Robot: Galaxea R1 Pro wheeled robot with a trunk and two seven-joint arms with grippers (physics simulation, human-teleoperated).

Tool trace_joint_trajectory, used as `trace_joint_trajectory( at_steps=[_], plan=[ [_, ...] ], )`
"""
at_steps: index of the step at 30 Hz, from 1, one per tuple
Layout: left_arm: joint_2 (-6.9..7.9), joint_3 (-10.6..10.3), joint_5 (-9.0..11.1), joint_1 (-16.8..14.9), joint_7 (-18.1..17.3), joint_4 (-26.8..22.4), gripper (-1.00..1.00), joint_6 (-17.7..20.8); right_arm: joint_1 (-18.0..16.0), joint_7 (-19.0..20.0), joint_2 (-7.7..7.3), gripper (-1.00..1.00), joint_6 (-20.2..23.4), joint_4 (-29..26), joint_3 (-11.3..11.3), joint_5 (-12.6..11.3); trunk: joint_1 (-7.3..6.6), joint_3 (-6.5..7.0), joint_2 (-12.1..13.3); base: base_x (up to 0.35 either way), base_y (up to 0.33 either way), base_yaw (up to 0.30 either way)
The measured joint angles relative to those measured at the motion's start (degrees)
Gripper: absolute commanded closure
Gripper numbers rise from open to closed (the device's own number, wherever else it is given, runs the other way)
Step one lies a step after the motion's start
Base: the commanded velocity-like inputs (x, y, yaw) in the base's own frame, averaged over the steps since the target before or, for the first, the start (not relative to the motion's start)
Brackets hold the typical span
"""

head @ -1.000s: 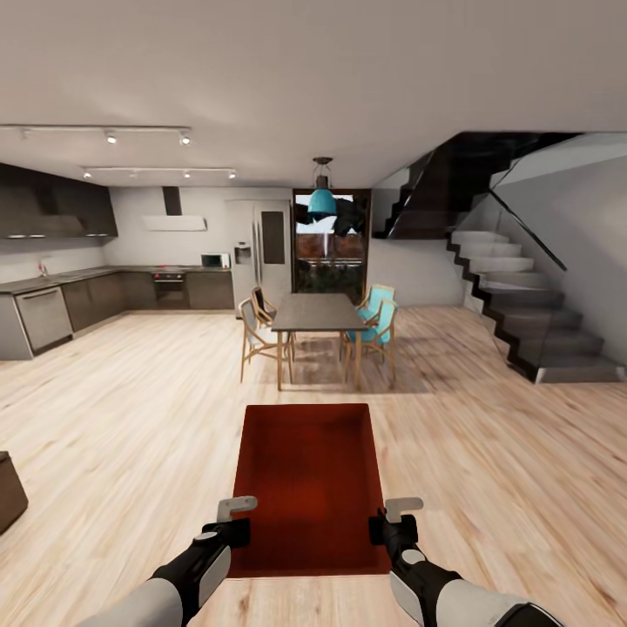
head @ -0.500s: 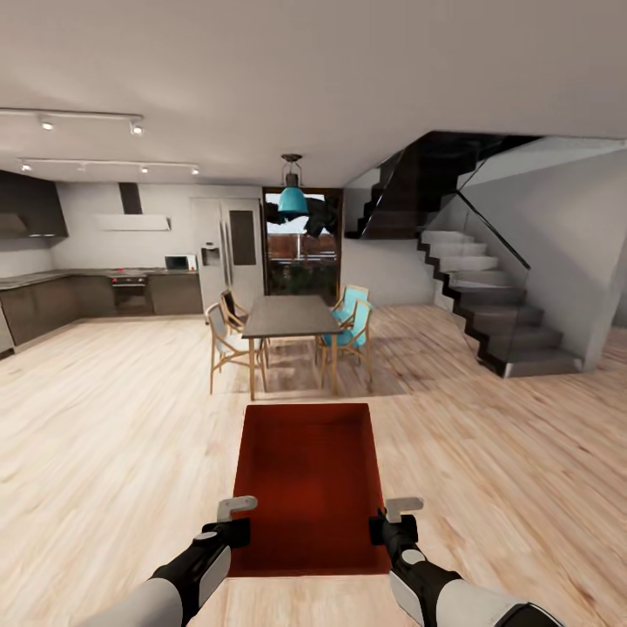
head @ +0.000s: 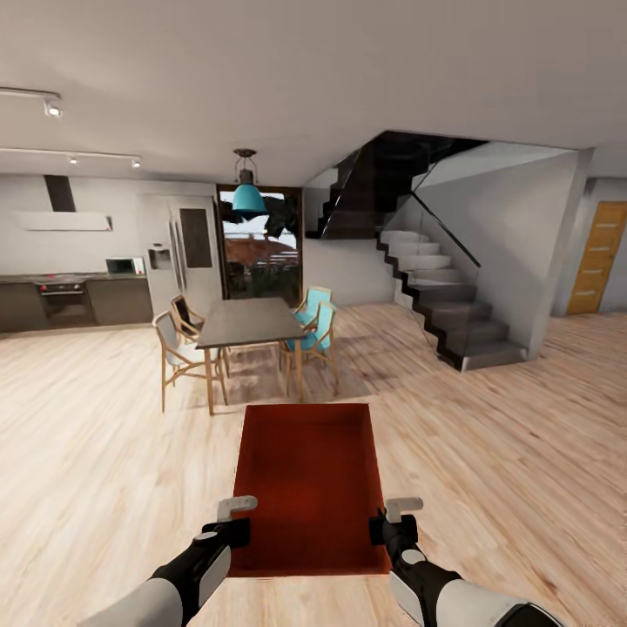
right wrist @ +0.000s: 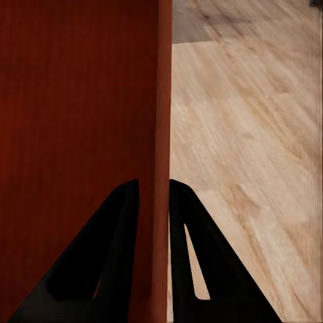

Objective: Move the two storage containers from the living room to the garage. In the garage, place one container on the floor and stack the other container on top of it (either order is fine).

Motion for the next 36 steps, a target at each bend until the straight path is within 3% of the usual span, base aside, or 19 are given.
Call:
trace_joint_trajectory(
  at_steps=[36],
  plan=[
    [0.0,0.02,-0.01,0.0,-0.01,0.01,1.0,-0.04,0.0,-0.01,0.0,1.0,-0.01,-0.01,-0.01,0.03,0.0,0.0,-0.01,0.32,0.0,-0.283]
  ],
)
